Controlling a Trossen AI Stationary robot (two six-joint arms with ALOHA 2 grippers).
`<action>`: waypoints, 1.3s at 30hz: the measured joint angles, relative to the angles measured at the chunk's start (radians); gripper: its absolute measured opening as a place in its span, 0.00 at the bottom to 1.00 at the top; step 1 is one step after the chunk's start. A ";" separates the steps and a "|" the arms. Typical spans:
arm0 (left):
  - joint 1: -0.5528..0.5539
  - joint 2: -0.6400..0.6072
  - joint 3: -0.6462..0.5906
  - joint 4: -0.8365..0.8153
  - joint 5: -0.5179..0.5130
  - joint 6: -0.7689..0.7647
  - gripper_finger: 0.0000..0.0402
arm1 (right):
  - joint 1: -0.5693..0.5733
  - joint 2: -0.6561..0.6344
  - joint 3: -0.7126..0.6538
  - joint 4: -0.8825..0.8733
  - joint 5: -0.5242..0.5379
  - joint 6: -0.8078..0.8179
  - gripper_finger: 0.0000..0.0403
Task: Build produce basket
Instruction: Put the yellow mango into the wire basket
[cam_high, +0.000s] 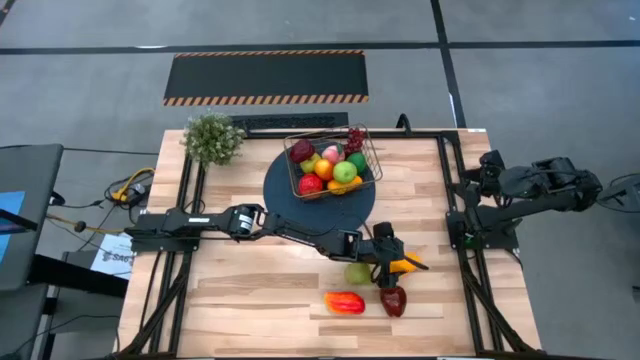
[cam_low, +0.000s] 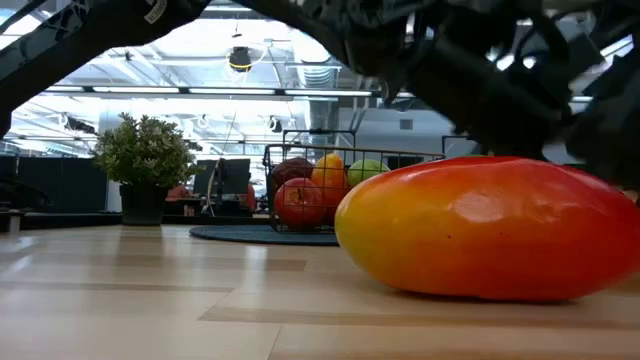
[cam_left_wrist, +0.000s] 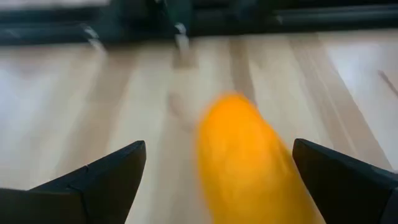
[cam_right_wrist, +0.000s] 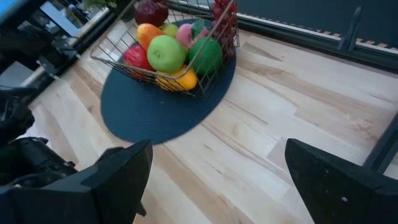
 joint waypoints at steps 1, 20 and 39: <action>-0.001 0.013 0.000 0.012 0.014 -0.001 0.98 | 0.000 0.000 -0.011 0.001 0.000 0.001 0.96; 0.001 0.034 0.029 -0.099 -0.055 -0.066 0.78 | 0.000 0.000 -0.055 0.039 -0.030 0.006 0.96; 0.007 -0.057 0.167 -0.256 -0.224 -0.106 0.58 | 0.000 -0.001 -0.054 0.038 -0.031 0.004 0.96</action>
